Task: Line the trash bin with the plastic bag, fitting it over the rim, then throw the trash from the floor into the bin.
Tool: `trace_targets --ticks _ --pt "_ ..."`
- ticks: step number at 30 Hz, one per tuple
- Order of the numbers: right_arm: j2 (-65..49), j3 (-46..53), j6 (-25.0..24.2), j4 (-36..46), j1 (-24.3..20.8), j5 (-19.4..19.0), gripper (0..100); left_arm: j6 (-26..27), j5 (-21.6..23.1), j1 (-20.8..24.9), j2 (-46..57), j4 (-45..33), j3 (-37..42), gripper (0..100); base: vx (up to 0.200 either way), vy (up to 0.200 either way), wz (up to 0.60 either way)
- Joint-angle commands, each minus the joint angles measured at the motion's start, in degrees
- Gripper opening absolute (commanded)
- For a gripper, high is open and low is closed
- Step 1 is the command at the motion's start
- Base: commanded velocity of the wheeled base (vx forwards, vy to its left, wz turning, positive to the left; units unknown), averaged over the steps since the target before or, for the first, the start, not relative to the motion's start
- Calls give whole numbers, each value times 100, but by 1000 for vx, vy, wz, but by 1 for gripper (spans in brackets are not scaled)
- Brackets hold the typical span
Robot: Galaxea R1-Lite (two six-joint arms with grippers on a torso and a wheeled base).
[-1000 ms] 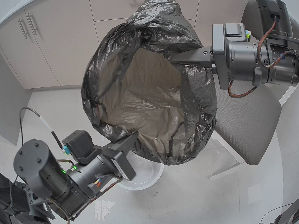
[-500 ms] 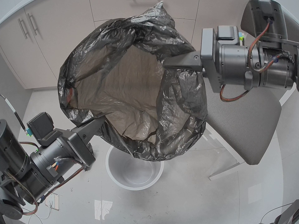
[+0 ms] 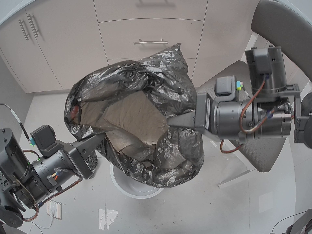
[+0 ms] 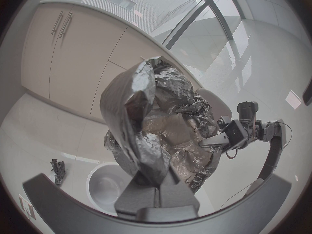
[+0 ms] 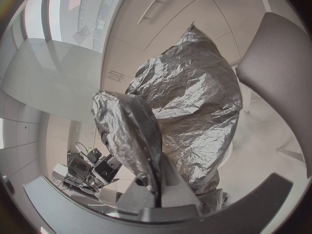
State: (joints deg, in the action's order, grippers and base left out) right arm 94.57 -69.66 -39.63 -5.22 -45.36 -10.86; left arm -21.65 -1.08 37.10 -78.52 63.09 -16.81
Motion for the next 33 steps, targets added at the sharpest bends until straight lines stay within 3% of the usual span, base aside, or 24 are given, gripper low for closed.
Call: trace_targets --ticks 1,7,15,24,33 --pt "-106 453 -53 -137 -307 102 0 -23 12 52 -93 2 266 0 0 0 0" --pt "-106 629 -71 -155 -474 146 0 -322 -23 61 -32 11 486 0 0 0 0" --pt "-290 330 -53 -129 -641 269 0 -313 -50 122 513 -130 415 0 0 0 0" --pt "-273 532 -18 -137 -975 269 0 -305 -366 562 1207 -754 389 0 0 0 0" --pt "263 594 -27 -155 -983 278 0 -349 -472 527 1023 -1062 600 0 0 0 0"
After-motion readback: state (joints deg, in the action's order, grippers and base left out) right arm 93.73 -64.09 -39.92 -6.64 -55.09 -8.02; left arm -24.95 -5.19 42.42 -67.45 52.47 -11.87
